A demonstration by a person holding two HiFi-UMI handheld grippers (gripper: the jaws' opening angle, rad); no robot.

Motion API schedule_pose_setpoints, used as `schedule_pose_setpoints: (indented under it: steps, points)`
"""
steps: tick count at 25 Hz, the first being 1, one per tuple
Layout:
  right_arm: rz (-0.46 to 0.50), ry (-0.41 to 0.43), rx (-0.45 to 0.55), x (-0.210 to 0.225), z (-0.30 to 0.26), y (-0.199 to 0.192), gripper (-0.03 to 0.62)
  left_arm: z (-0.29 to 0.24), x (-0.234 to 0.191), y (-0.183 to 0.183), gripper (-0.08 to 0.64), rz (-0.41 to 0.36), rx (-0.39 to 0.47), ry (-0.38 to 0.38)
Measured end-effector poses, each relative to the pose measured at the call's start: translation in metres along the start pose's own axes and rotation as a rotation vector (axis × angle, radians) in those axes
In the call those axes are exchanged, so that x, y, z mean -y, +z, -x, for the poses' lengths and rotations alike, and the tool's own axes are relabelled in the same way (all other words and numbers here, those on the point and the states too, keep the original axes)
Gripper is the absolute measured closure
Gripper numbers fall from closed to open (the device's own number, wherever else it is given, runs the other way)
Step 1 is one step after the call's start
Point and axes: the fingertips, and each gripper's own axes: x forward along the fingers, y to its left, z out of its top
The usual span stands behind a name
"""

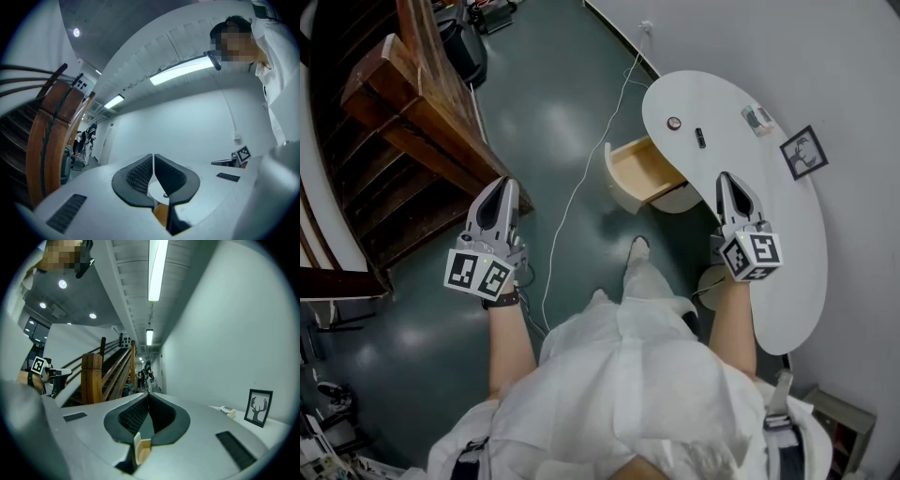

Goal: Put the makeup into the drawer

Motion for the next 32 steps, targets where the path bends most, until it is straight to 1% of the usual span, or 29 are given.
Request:
schedule_pose_setpoints:
  steps: [6, 14, 20, 26, 32]
  points:
    - [0.003, -0.006, -0.029, 0.041, -0.048, -0.014, 0.583, -0.065, -0.007, -0.017, 0.535, -0.001, -0.028, -0.026]
    - [0.022, 0.008, -0.079, 0.106, -0.138, -0.027, 0.581, -0.194, -0.017, -0.043, 0.535, -0.015, -0.081, -0.1]
    - [0.025, 0.016, -0.127, 0.152, -0.18, -0.045, 0.581, -0.275, -0.013, -0.068, 0.535, -0.011, -0.117, -0.14]
    - [0.004, 0.034, -0.176, 0.183, -0.206, -0.063, 0.58, -0.33, 0.001, -0.092, 0.535, -0.011, -0.167, -0.189]
    - [-0.006, 0.052, -0.214, 0.2, -0.217, -0.082, 0.574, -0.363, 0.017, -0.113, 0.535, -0.011, -0.196, -0.226]
